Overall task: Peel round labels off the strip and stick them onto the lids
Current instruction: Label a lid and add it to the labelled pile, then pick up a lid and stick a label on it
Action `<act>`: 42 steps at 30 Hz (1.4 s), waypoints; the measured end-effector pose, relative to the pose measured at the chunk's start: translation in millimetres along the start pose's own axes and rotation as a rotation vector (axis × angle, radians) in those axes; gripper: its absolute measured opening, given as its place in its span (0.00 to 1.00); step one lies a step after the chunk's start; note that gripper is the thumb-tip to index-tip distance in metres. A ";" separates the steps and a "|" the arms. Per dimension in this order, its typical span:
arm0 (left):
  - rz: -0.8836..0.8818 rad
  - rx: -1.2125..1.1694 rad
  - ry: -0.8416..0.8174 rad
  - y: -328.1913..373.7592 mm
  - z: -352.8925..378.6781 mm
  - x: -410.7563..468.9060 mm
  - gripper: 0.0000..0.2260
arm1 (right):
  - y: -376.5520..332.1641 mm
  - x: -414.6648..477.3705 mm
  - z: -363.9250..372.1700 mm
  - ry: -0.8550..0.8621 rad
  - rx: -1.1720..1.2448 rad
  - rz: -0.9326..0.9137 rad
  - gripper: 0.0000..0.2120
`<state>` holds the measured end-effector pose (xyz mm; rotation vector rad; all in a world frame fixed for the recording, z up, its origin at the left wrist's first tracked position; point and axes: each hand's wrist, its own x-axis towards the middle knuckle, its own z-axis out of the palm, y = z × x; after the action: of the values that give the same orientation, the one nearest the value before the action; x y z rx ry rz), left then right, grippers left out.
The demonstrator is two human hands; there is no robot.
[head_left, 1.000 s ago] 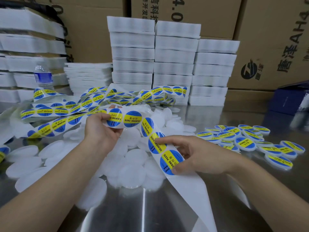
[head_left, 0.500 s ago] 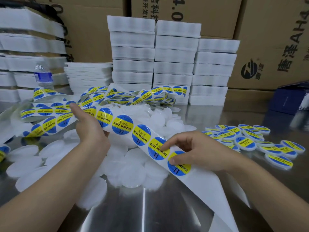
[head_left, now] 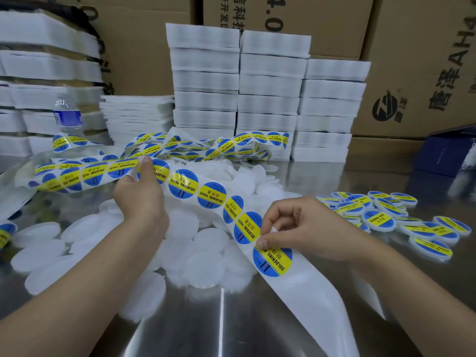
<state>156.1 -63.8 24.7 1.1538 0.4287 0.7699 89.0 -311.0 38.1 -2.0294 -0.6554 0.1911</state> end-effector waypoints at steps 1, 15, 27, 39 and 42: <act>0.012 0.020 0.020 0.7 -1.0 0.9 0.22 | -0.9 -0.9 -0.3 -0.012 -0.017 0.008 0.09; 0.057 0.019 0.210 -0.7 -9.2 21.7 0.11 | -10.0 -6.6 -2.1 -0.039 -0.188 0.036 0.07; 0.025 0.034 0.272 -0.9 -15.3 27.9 0.12 | -16.1 -12.9 -19.2 0.060 0.259 -0.274 0.08; 0.083 0.206 -0.139 -0.8 -3.2 9.9 0.10 | 21.9 12.3 -37.4 0.529 0.532 0.028 0.13; 0.094 0.226 -0.294 -2.9 3.8 -6.1 0.10 | 41.6 19.5 -27.5 0.582 0.150 0.039 0.23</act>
<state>155.3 -71.3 22.9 1.4837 0.2191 0.6300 131.6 -338.0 20.1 -1.8266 -0.2260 -0.3123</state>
